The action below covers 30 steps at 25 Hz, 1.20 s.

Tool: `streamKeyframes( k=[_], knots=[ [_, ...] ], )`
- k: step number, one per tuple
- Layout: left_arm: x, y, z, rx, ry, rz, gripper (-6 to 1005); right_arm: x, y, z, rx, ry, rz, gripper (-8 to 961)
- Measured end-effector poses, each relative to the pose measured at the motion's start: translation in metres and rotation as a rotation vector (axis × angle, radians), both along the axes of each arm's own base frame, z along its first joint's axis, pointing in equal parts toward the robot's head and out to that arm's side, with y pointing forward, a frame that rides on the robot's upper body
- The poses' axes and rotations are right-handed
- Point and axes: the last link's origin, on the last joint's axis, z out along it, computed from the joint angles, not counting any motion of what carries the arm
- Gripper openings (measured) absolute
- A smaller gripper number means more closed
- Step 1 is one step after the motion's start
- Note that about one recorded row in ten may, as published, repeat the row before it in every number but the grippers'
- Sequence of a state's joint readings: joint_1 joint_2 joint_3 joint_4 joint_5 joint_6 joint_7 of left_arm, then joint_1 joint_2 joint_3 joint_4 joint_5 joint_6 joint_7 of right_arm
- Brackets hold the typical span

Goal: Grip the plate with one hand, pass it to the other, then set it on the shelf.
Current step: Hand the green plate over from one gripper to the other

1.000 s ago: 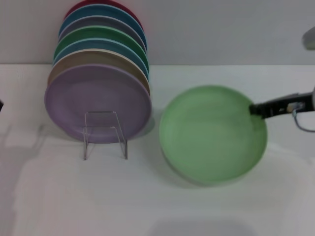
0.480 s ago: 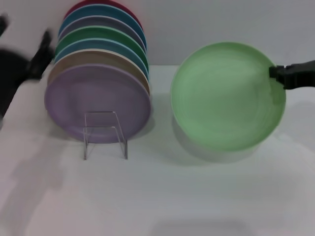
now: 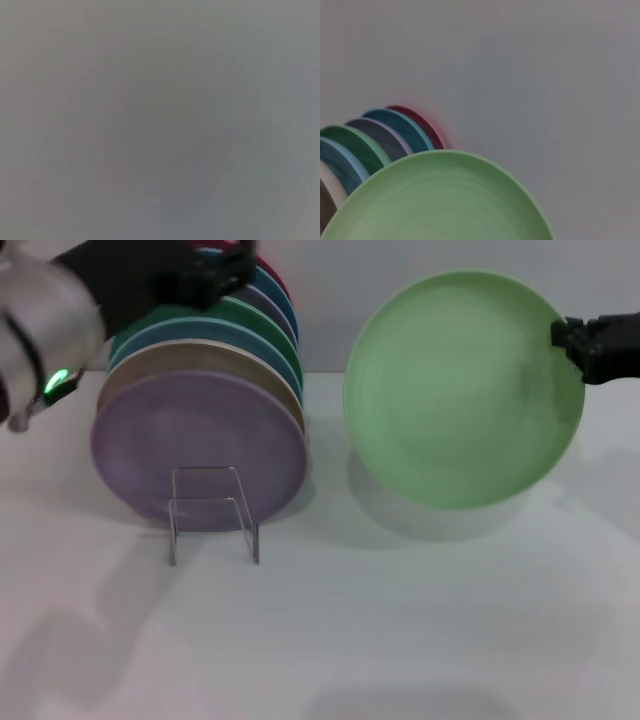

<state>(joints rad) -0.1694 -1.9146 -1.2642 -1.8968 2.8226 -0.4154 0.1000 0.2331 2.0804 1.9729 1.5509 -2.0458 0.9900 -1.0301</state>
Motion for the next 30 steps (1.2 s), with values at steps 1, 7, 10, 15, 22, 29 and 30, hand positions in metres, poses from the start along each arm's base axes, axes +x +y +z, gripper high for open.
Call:
streamKeyframes(
  k=[1, 7, 10, 15, 22, 29, 30],
  knots=[
    [0.006, 0.0, 0.0, -0.029, 0.007, 0.006, 711, -0.001, -0.001, 0.0, 0.006, -0.001, 0.016, 37],
    [0.035, 0.0, 0.006, -0.226, -0.012, -0.042, 707, -0.009, -0.002, 0.003, 0.019, -0.007, 0.084, 42],
    [0.036, -0.001, 0.006, -0.252, -0.016, -0.056, 705, -0.015, -0.004, 0.0, 0.009, 0.002, 0.112, 44],
    [0.027, 0.005, -0.007, -0.334, -0.034, -0.052, 702, -0.027, -0.009, -0.006, -0.02, 0.014, 0.164, 47],
    [0.012, 0.011, -0.022, -0.373, -0.014, -0.012, 698, -0.039, -0.012, -0.022, -0.073, -0.001, 0.219, 52],
    [0.004, 0.013, -0.028, -0.391, -0.01, 0.013, 693, -0.05, -0.011, -0.033, -0.106, -0.009, 0.253, 57],
    [0.003, 0.013, -0.028, -0.393, -0.01, 0.016, 692, -0.05, -0.012, -0.034, -0.109, -0.01, 0.255, 58]
  ],
)
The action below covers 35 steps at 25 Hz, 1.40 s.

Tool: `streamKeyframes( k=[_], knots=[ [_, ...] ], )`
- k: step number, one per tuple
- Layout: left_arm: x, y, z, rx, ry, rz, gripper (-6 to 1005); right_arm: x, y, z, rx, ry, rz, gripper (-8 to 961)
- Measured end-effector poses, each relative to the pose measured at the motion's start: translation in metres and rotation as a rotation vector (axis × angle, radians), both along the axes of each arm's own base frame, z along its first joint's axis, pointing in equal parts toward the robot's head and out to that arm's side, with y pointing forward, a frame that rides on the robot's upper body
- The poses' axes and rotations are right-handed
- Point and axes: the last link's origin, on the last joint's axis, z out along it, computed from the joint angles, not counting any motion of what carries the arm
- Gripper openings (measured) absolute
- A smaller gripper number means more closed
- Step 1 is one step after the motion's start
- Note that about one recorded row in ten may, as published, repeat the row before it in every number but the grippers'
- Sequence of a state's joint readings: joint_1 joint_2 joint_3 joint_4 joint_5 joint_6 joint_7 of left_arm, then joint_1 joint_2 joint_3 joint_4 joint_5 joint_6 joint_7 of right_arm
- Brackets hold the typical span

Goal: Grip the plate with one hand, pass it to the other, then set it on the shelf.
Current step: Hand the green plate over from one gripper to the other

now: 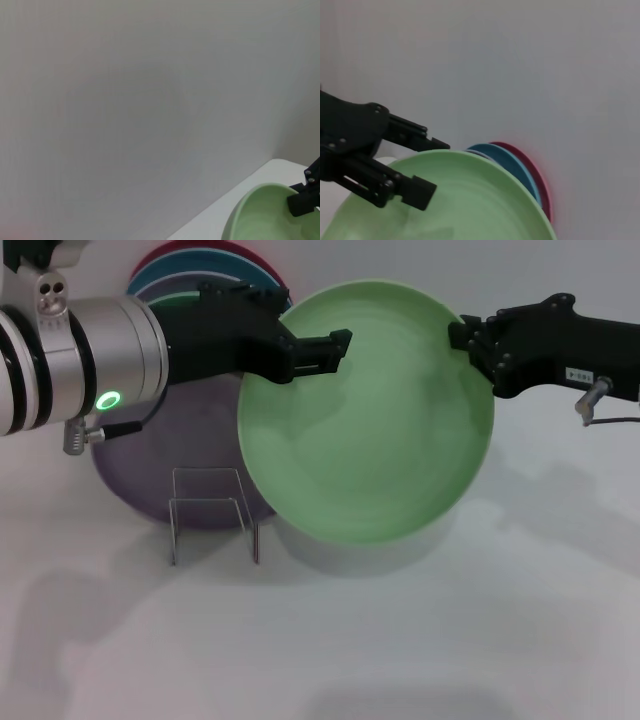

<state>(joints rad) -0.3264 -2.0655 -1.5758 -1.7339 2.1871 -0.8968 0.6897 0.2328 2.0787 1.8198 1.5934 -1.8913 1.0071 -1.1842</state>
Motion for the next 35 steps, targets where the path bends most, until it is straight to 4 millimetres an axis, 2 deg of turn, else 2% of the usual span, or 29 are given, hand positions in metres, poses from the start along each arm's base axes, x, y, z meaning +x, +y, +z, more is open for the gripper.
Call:
streamKeyframes(
  k=[11, 19, 30, 35],
  knots=[
    [-0.01, 0.0, -0.002, -0.002, 0.018, 0.011, 685, 0.004, -0.001, -0.003, -0.01, -0.002, -0.011, 65],
    [-0.009, -0.003, -0.011, -0.011, 0.034, -0.011, 457, 0.013, -0.001, -0.007, -0.024, 0.002, -0.037, 71],
    [-0.01, -0.002, -0.015, -0.003, 0.04, -0.019, 68, 0.016, -0.001, -0.01, -0.036, 0.019, -0.047, 79],
    [-0.009, -0.003, -0.013, 0.012, 0.035, -0.035, 66, 0.018, -0.003, -0.014, -0.057, 0.055, -0.052, 82]
  ],
)
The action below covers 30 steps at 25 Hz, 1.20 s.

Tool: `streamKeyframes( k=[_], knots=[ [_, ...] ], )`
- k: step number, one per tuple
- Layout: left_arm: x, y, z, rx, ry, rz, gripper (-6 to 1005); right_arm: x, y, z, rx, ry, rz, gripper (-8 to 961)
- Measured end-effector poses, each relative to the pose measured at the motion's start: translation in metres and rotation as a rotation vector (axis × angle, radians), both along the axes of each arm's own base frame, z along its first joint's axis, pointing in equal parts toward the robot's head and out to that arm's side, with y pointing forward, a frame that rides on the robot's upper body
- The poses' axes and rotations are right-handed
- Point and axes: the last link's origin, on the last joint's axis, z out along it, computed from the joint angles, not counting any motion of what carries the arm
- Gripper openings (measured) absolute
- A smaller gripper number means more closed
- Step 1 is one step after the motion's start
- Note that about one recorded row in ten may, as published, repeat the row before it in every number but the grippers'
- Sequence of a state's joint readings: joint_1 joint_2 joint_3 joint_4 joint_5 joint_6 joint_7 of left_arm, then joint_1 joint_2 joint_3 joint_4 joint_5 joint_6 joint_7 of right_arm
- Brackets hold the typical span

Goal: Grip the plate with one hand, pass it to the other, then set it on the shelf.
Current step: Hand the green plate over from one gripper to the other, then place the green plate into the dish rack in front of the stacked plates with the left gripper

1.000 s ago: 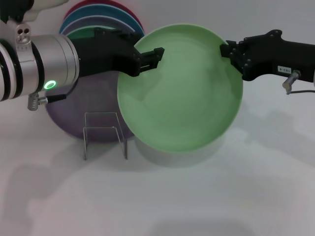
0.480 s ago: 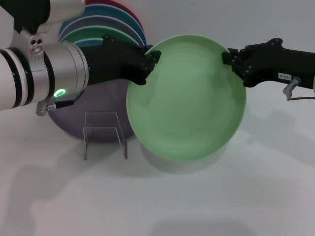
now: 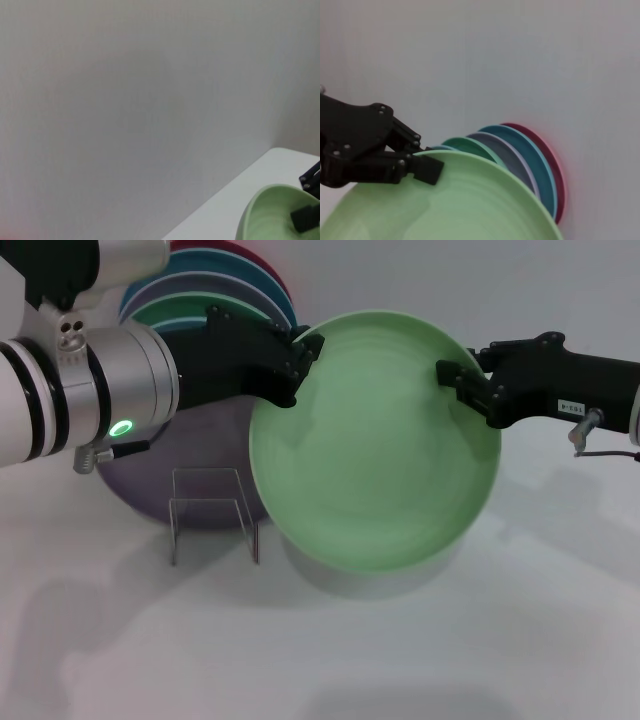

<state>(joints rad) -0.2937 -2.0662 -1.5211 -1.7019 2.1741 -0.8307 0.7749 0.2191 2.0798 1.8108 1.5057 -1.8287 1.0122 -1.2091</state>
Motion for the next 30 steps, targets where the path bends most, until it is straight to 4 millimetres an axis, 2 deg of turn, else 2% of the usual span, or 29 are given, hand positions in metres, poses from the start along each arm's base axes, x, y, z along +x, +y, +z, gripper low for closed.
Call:
streamKeyframes(
  k=[4, 7, 13, 17, 18, 22, 26, 30],
  knots=[
    [0.002, 0.0, 0.001, 0.004, -0.006, -0.016, 66, 0.005, -0.002, 0.003, 0.008, 0.045, -0.024, 85],
    [0.002, 0.0, 0.001, 0.007, -0.003, -0.026, 65, 0.013, -0.003, 0.012, 0.037, 0.084, -0.057, 295],
    [-0.001, 0.003, 0.008, 0.064, -0.007, -0.042, 62, 0.041, -0.011, 0.04, 0.122, 0.186, -0.15, 528],
    [-0.004, 0.002, 0.015, 0.168, -0.022, -0.098, 59, 0.068, -0.027, 0.063, 0.159, 0.371, -0.182, 607],
    [-0.003, 0.002, 0.018, 0.206, -0.027, -0.121, 59, 0.068, -0.027, 0.063, 0.159, 0.371, -0.182, 626],
    [-0.003, -0.001, 0.025, 0.293, -0.041, -0.171, 58, 0.091, -0.038, 0.08, 0.158, 0.54, -0.184, 705],
    [-0.002, -0.009, 0.024, 0.369, -0.005, -0.278, 57, 0.109, -0.046, 0.088, 0.186, 0.591, -0.181, 747],
    [-0.003, -0.012, 0.024, 0.414, 0.022, -0.335, 56, 0.114, -0.049, 0.086, 0.193, 0.588, -0.177, 751]
  ],
)
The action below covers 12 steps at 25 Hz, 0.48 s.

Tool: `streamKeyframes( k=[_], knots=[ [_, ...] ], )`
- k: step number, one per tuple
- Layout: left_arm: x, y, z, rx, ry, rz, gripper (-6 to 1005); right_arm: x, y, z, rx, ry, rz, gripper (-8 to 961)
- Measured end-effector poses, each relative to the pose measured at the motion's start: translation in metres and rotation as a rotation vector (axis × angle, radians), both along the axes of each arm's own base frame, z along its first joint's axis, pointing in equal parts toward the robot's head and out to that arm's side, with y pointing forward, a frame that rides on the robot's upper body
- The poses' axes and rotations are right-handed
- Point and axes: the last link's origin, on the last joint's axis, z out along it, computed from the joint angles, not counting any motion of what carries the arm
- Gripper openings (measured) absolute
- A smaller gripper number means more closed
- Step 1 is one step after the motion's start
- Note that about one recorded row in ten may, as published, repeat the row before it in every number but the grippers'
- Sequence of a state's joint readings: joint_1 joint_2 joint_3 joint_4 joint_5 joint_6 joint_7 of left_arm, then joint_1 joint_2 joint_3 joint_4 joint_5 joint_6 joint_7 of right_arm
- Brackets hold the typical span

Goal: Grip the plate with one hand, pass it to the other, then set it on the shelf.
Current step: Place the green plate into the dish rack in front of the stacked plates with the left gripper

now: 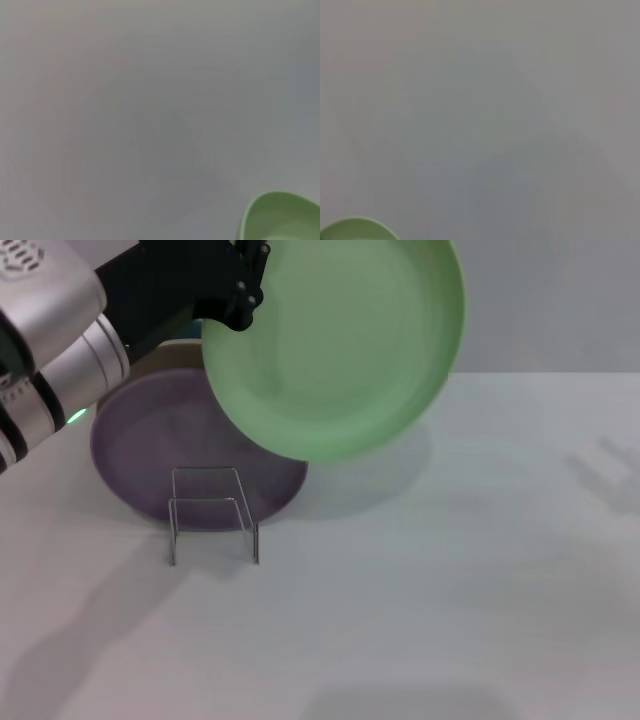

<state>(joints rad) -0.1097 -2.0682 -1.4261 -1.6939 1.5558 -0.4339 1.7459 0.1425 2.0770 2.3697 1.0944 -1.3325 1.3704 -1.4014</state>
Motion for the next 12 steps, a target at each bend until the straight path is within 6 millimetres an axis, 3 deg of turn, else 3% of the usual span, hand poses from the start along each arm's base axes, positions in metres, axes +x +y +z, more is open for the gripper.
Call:
streamKeyframes(
  k=[5, 8, 12],
  knots=[
    [0.001, -0.007, -0.001, 0.093, 0.065, -0.112, 55, 0.005, -0.001, -0.004, -0.007, 0.005, -0.012, 750],
    [0.0, -0.017, -0.013, 0.17, 0.159, -0.225, 54, 0.004, -0.002, -0.006, -0.018, 0.007, 0.0, 750],
    [-0.007, -0.027, -0.016, 0.215, 0.122, -0.315, 53, 0.003, -0.004, -0.007, -0.027, 0.01, 0.01, 750]
  ],
)
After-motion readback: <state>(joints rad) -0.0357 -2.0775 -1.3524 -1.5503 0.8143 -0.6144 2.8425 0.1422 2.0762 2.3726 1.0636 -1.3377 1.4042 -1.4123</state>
